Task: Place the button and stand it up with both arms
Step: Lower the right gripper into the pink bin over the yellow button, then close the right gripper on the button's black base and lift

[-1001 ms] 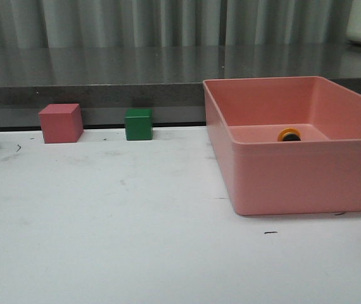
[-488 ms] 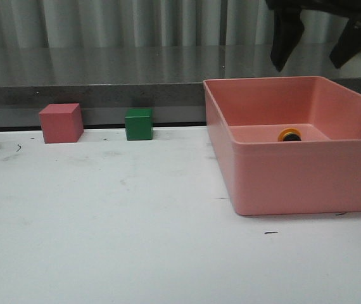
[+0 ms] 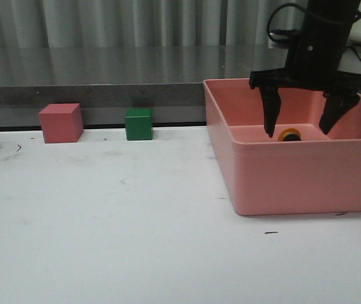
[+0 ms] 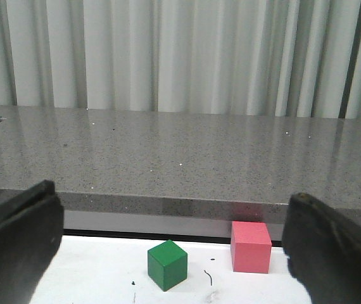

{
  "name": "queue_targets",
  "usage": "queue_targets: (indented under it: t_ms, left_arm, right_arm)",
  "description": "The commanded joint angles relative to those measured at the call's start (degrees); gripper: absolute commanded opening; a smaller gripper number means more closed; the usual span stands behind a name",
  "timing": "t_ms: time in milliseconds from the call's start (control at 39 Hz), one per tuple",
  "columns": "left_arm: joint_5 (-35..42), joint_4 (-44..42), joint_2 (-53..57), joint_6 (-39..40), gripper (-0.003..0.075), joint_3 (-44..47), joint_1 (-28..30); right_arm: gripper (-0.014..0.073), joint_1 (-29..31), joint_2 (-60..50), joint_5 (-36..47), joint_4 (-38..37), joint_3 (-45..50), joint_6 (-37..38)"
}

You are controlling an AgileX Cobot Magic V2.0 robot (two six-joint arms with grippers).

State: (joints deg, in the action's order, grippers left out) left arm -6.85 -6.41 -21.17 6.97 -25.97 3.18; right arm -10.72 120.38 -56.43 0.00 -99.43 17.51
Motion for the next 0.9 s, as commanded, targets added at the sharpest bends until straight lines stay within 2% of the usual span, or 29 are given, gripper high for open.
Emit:
queue_targets:
  t_ms: [0, 257, 334, 488, 590, 873]
  left_arm:
    - [4.89, -0.03, -0.82, 0.37, 0.0673, -2.05, 0.04]
    - [4.89, -0.03, -0.82, 0.37, 0.0673, -2.05, 0.04]
    - [4.89, -0.03, -0.82, 0.37, 0.0673, -2.05, 0.04]
    - [4.62, -0.03, -0.82, 0.37, 0.0673, -1.94, 0.04]
    - [4.74, -0.03, -0.82, 0.37, 0.0673, -1.94, 0.04]
    - [4.84, -0.03, -0.82, 0.37, 0.0673, -1.94, 0.04]
  right_arm:
    - [0.0642, 0.72, -0.91, -0.27, -0.93, -3.92, 0.44]
    - [0.064, 0.85, 2.41, 0.33, -0.93, -4.63, 0.44]
    - [0.0606, 0.85, 3.06, -0.08, -0.93, -5.1, 0.44]
    - [0.0351, 0.85, 3.27, -0.33, -0.93, -5.58, 0.44]
    - [0.0245, 0.85, 2.83, -1.01, -0.93, -6.5, 0.44]
    - [0.0242, 0.68, 0.73, -8.36, -0.93, -13.57, 0.44]
